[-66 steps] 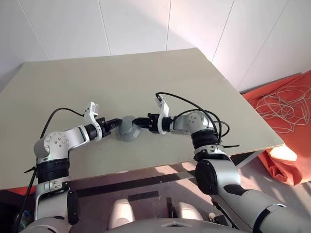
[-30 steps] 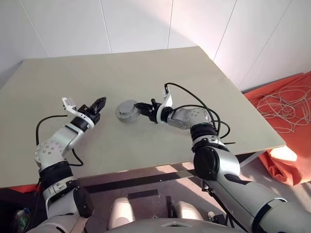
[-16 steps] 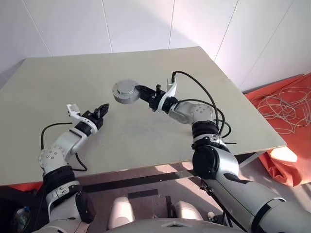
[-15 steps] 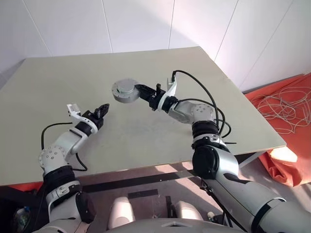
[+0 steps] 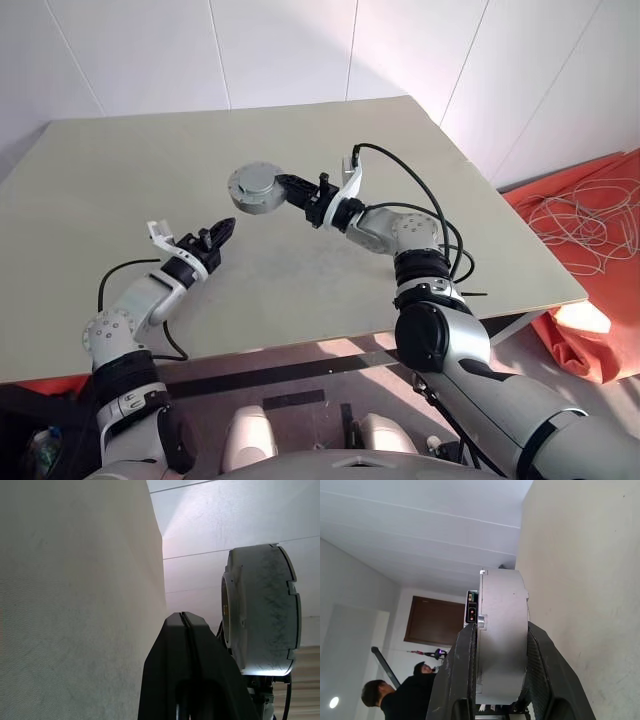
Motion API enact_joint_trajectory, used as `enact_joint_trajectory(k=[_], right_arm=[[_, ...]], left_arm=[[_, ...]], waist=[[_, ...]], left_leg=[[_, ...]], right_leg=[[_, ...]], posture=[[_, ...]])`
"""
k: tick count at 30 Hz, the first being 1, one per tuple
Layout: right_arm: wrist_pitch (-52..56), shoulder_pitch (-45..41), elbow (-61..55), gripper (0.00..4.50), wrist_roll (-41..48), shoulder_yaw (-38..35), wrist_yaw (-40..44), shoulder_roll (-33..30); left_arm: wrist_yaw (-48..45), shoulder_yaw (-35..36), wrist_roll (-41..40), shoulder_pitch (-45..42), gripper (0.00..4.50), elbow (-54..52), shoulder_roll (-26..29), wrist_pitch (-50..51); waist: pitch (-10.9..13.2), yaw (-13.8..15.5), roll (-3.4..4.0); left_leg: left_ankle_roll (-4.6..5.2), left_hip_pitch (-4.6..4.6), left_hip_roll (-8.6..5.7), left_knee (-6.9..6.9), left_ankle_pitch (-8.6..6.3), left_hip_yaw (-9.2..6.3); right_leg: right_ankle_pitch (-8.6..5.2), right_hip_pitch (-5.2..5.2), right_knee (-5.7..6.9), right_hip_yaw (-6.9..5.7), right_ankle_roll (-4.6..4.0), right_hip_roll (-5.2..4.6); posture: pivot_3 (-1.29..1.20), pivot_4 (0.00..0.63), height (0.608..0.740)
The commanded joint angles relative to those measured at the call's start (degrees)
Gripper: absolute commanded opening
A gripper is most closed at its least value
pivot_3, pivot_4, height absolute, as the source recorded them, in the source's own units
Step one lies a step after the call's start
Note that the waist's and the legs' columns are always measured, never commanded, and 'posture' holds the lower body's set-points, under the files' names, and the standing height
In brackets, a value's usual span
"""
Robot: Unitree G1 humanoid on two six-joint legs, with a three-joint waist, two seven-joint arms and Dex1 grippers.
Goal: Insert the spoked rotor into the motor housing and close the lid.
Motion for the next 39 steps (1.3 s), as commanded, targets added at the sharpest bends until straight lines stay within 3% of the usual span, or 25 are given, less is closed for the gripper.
enact_joint_trajectory(k=[1, 7, 8, 11, 22, 31, 39], right_arm=[[-1.0, -1.4, -1.8, 1.16, 2.4, -0.1, 1.0, -0.2], [-2.6, -0.9, -1.8, 1.16, 1.4, 1.3, 1.0, -0.1], [-2.8, -0.9, -1.8, 1.16, 1.4, 1.4, 1.1, -0.1], [-3.1, -0.7, -2.1, 1.16, 1.4, 1.9, 1.1, -0.3], [-3.3, -0.7, -1.5, 1.16, 1.5, 2.7, 0.9, -0.7], [-0.5, -0.2, -2.7, 1.16, 2.0, 4.2, 1.8, -0.7], [6.9, 2.2, -8.1, 1.16, 2.5, 9.2, 5.3, -0.5]], left_arm=[[-1.5, -1.6, -0.8, 0.1, 0.0, -1.6, 1.9, 0.1], [-4.8, -4.2, 3.9, 0.2, 0.0, 0.6, 3.6, -2.3], [-5.6, -4.6, 4.4, 0.3, 0.18, 0.7, 3.8, -2.4], [-8.2, -5.0, 4.2, 0.8, 0.93, 0.2, 4.2, -2.0], [-7.8, -4.0, -0.4, 1.2, 4.48, -1.1, 3.1, -1.8], [-1.6, -3.9, -14.4, -0.1, 4.48, -0.8, 1.1, -0.1], [0.4, -7.6, -18.8, -0.6, 4.48, -2.6, 0.0, -1.9]], waist=[[0.0, 0.0, 0.0], [0.0, 0.0, 0.0], [0.0, 0.0, 0.0], [0.0, 0.0, 0.0], [0.0, 0.0, 0.0], [0.0, 0.0, -0.01], [0.0, 0.1, -0.02]], left_leg=[[0.0, 0.0, 0.0, 0.0, 0.0, 0.0], [0.0, 0.0, 0.0, 0.01, 0.0, 0.0], [0.0, 0.0, 0.0, 0.02, 0.0, 0.0], [0.0, 0.0, 0.0, 0.02, 0.0, 0.0], [0.0, 0.0, 0.0, 0.14, 0.0, -0.01], [0.0, -0.02, 0.01, 0.24, 0.0, -0.02], [0.0, -0.03, 0.0, 0.26, 0.0, -0.03]], right_leg=[[0.0, 0.0, 0.0, 0.0, 0.0, 0.0], [0.0, 0.0, 0.01, 0.0, 0.01, 0.0], [0.0, 0.0, 0.02, 0.0, 0.01, 0.0], [0.0, 0.0, 0.03, 0.0, 0.01, 0.0], [0.0, 0.0, 0.16, 0.01, 0.0, -0.01], [0.01, 0.0, 0.22, 0.02, 0.01, -0.01], [0.02, 0.01, 0.22, 0.02, 0.02, -0.01]], posture=[[0.0, 0.0, 0.74], [0.0, 0.0, 0.74], [0.0, 0.0, 0.74], [0.0, 0.0, 0.74], [0.0, 0.0, 0.74], [0.0, 0.0, 0.74], [0.0, 0.0, 0.74]])
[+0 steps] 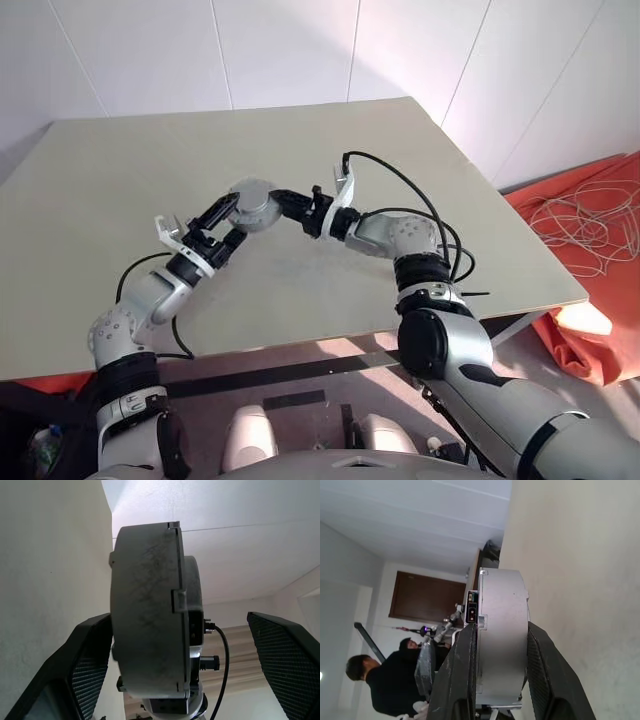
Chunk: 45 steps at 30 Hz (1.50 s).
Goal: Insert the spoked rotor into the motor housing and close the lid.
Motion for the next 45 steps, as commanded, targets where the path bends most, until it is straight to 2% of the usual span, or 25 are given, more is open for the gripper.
enact_joint_trajectory(k=[1, 27, 28, 30, 35, 42, 45], right_arm=[[2.8, -0.4, -5.9, 1.16, 2.6, 1.8, 3.4, 0.3], [-0.1, -1.7, -2.2, 1.16, 1.8, -0.4, 1.3, -0.3], [-0.1, -1.7, -2.3, 1.16, 1.8, -0.3, 1.3, -0.3], [-0.1, -1.7, -2.4, 1.16, 1.9, -0.3, 1.3, -0.3], [0.3, -1.5, -3.0, 1.16, 2.1, -0.3, 1.3, -0.2], [0.3, -1.3, -3.3, 1.16, 1.8, 0.0, 1.4, -0.2], [-0.8, -0.6, -4.4, 1.16, 0.3, 2.3, 3.5, -0.6]], left_arm=[[0.4, -1.3, -3.2, -1.5, 4.48, -2.8, -0.2, -1.1], [0.7, -4.0, -4.4, 1.5, 4.48, -5.5, 1.9, -5.7], [0.7, -4.1, -4.2, 1.5, 4.09, -5.4, 1.9, -5.7], [0.5, -4.4, -3.7, 1.4, 3.65, -5.1, 2.0, -5.9], [0.0, -4.5, -3.4, 1.5, 2.08, -4.8, 2.1, -5.9], [-1.0, -4.4, -2.7, 1.8, 2.07, -4.3, 2.6, -5.7], [-1.4, -4.4, -2.4, 1.9, 2.07, -4.1, 2.7, -5.8]], waist=[[0.0, 0.0, -0.01], [0.0, 0.1, -0.02], [0.0, 0.0, -0.02], [0.0, 0.0, -0.02], [0.0, 0.0, -0.03], [0.0, 0.0, -0.03], [0.0, 0.0, -0.03]], left_leg=[[0.0, 0.0, 0.0, 0.01, 0.0, 0.0], [-0.01, 0.01, 0.0, 0.08, 0.01, 0.0], [-0.01, 0.01, 0.0, 0.09, 0.01, 0.0], [-0.01, 0.01, 0.0, 0.09, 0.01, 0.0], [-0.01, 0.01, 0.0, 0.09, 0.01, 0.0], [-0.01, 0.01, 0.0, 0.12, 0.01, 0.0], [-0.01, 0.01, 0.0, 0.12, 0.01, 0.0]], right_leg=[[0.0, 0.01, 0.0, 0.0, 0.01, 0.0], [0.06, 0.04, 0.01, 0.02, 0.06, -0.01], [0.06, 0.04, 0.01, 0.02, 0.07, -0.01], [0.06, 0.04, 0.02, 0.02, 0.07, -0.01], [0.06, 0.04, 0.02, 0.02, 0.07, 0.0], [0.07, 0.04, 0.04, 0.02, 0.07, -0.01], [0.06, 0.04, 0.04, 0.02, 0.07, -0.01]], posture=[[0.0, 0.0, 0.74], [0.0, 0.0, 0.74], [0.0, 0.0, 0.74], [0.0, 0.0, 0.74], [0.0, 0.0, 0.74], [0.0, 0.0, 0.74], [0.0, 0.0, 0.74]])
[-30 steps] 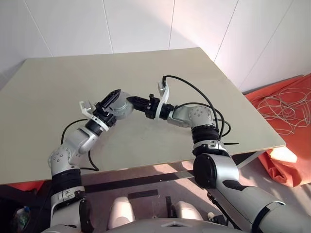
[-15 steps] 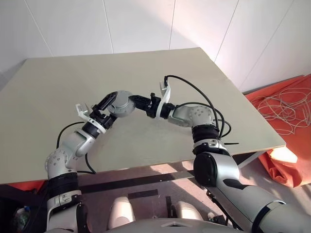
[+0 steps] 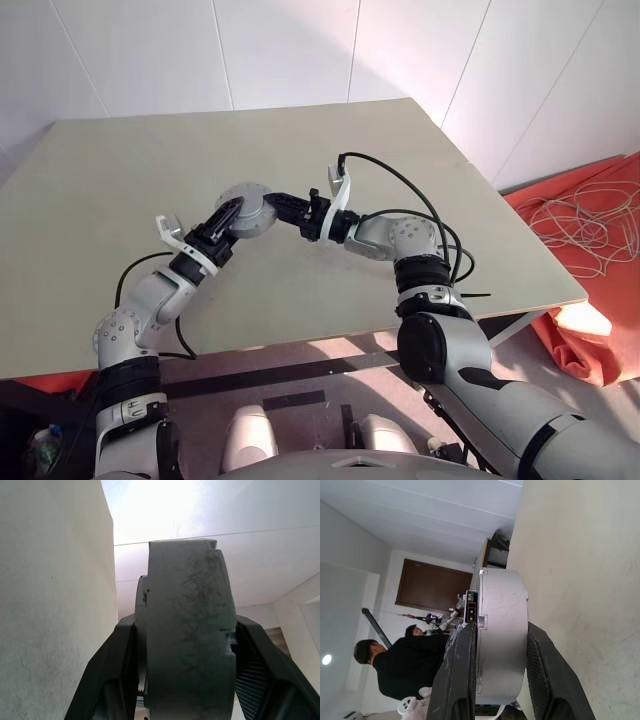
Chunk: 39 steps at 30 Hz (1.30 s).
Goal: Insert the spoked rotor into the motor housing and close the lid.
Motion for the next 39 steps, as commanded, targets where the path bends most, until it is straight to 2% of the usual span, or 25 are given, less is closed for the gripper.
enact_joint_trajectory(k=[1, 2, 10, 13, 17, 19, 31, 39], right_arm=[[-1.9, -0.6, -3.6, 1.16, -0.4, 2.0, 2.8, -0.6], [-1.9, -0.2, -4.4, 1.16, -0.5, 2.8, 3.9, -0.7], [-8.4, -0.2, -3.9, 3.78, -4.1, 4.6, 2.5, -0.7], [-11.2, 0.0, -3.3, 3.78, -5.3, 4.8, 2.7, -0.9], [-14.2, 0.2, -1.9, 3.78, -7.5, 5.7, 2.9, -1.8], [-14.4, 0.1, -1.2, 3.78, -7.5, 5.2, 3.4, -2.5], [-15.0, 0.9, 1.0, 3.78, -7.7, 3.3, 3.7, -7.3], [-14.7, 1.2, 1.0, 3.78, -7.7, 2.4, 3.0, -8.0]], left_arm=[[-2.0, 0.1, -0.2, -0.5, 2.07, -1.7, 1.2, 0.0], [-2.2, 0.1, -0.1, -0.5, 2.07, -1.5, 1.3, 0.0], [-3.7, 0.3, 1.2, -0.4, 2.07, -0.7, 1.6, -0.1], [-4.9, 0.2, 4.0, -0.4, 2.07, -0.7, 2.0, -0.8], [-8.1, 0.3, 13.6, -0.6, 2.07, -1.5, 3.9, -5.8], [-8.6, 1.5, 15.0, -0.9, 2.07, -1.4, 4.7, -6.7], [-3.3, 12.2, 14.9, 0.6, 2.07, 2.4, 3.3, -14.4], [1.9, 15.1, 19.2, 0.5, 2.07, 6.3, 1.3, -20.3]], waist=[[0.0, 0.0, 0.0], [0.0, 0.0, 0.0], [0.0, 0.0, 0.0], [0.0, 0.0, 0.0], [0.0, -0.1, -0.01], [0.0, -0.1, -0.01], [0.0, -0.1, -0.03], [0.0, 0.0, -0.22]], left_leg=[[0.0, -0.01, 0.0, 0.0, 0.0, 0.0], [0.0, -0.01, 0.0, 0.0, 0.0, 0.0], [0.0, 0.01, 0.01, 0.03, 0.0, 0.0], [0.0, 0.0, 0.0, 0.04, 0.0, 0.0], [0.0, 0.01, 0.01, 0.04, 0.0, 0.0], [0.0, 0.01, 0.02, 0.04, 0.0, 0.0], [0.0, 0.0, 0.01, 0.1, 0.0, 0.0], [0.0, 0.0, 0.04, 0.18, 0.0, -0.01]], right_leg=[[0.0, 0.0, 0.0, 0.0, 0.0, 0.0], [0.0, 0.0, 0.0, 0.0, 0.0, 0.0], [0.01, 0.01, 0.02, 0.0, 0.0, 0.0], [0.01, 0.02, 0.02, 0.0, 0.0, -0.01], [0.02, 0.02, 0.02, 0.0, 0.01, 0.0], [0.02, 0.02, 0.01, -0.01, 0.01, 0.0], [0.04, 0.03, 0.02, 0.0, -0.02, 0.0], [0.08, 0.08, 0.02, 0.0, -0.07, 0.0]], posture=[[0.0, 0.0, 0.74], [0.0, 0.0, 0.74], [0.0, 0.0, 0.74], [0.0, 0.0, 0.74], [0.0, 0.0, 0.74], [0.0, 0.0, 0.74], [0.0, 0.0, 0.74], [0.0, 0.0, 0.74]])
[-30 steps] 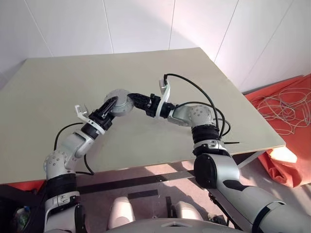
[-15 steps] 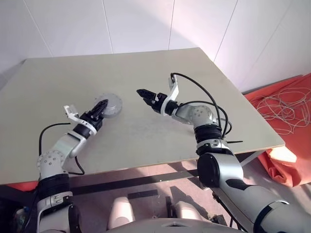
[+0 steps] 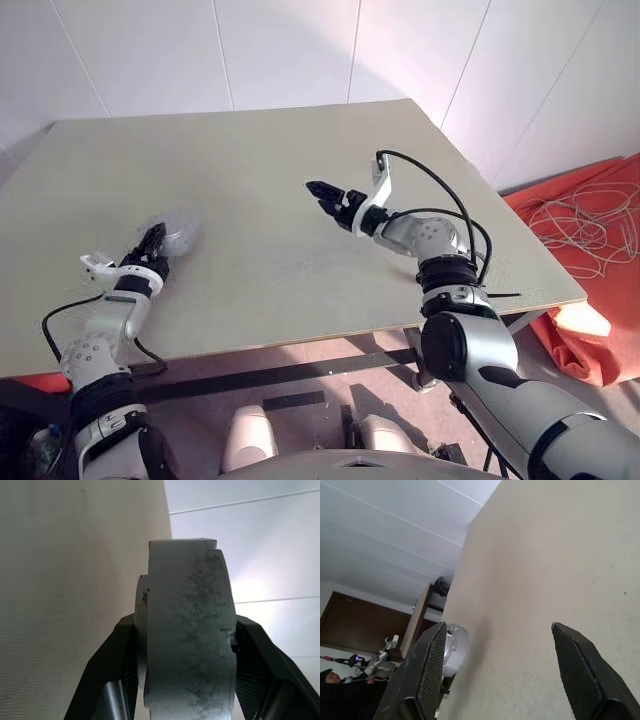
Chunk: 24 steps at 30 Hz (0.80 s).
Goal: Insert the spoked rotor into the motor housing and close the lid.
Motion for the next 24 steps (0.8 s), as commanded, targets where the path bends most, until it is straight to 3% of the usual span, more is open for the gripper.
enact_joint_trajectory(k=[1, 8, 15, 24], right_arm=[[-0.1, -0.7, -0.5, 3.78, 0.5, -0.5, -0.2, 0.0], [-0.1, -0.6, -0.6, 3.78, 0.5, -0.5, -0.6, 0.3], [-0.5, -0.6, -0.3, 3.81, 0.3, -0.5, -1.0, 0.5], [-1.3, -1.3, 0.9, 3.81, -0.1, -0.4, -0.9, 0.6]], left_arm=[[0.2, 1.2, 0.7, -1.6, 2.07, -1.6, 0.3, -2.1], [1.3, 1.4, 3.3, -2.0, 2.07, -0.9, 0.6, -3.6], [1.8, 1.9, 3.9, -2.3, 4.39, -0.4, 1.0, -3.4], [8.6, -2.3, -4.7, 0.5, 4.45, 1.2, 1.1, 16.1]], waist=[[0.0, 0.0, -0.09], [0.0, 0.0, -0.2], [0.0, -0.1, -0.19], [0.0, 0.2, -0.11]], left_leg=[[0.0, -0.01, 0.0, 0.02, 0.0, 0.0], [0.0, 0.01, 0.01, 0.05, 0.0, 0.0], [-0.01, 0.23, 0.0, 0.05, 0.01, 0.01], [0.0, 0.81, -0.07, 0.04, 0.0, 0.05]], right_leg=[[0.0, 0.0, 0.0, 0.0, -0.01, 0.0], [0.01, 0.01, 0.0, 0.0, -0.07, 0.0], [-0.01, 0.2, 0.03, 0.01, -0.12, -0.01], [-0.03, 0.7, 0.03, 0.08, -0.13, -0.06]], posture=[[0.0, 0.0, 0.74], [0.0, 0.0, 0.74], [0.0, 0.0, 0.74], [0.0, 0.0, 0.74]])
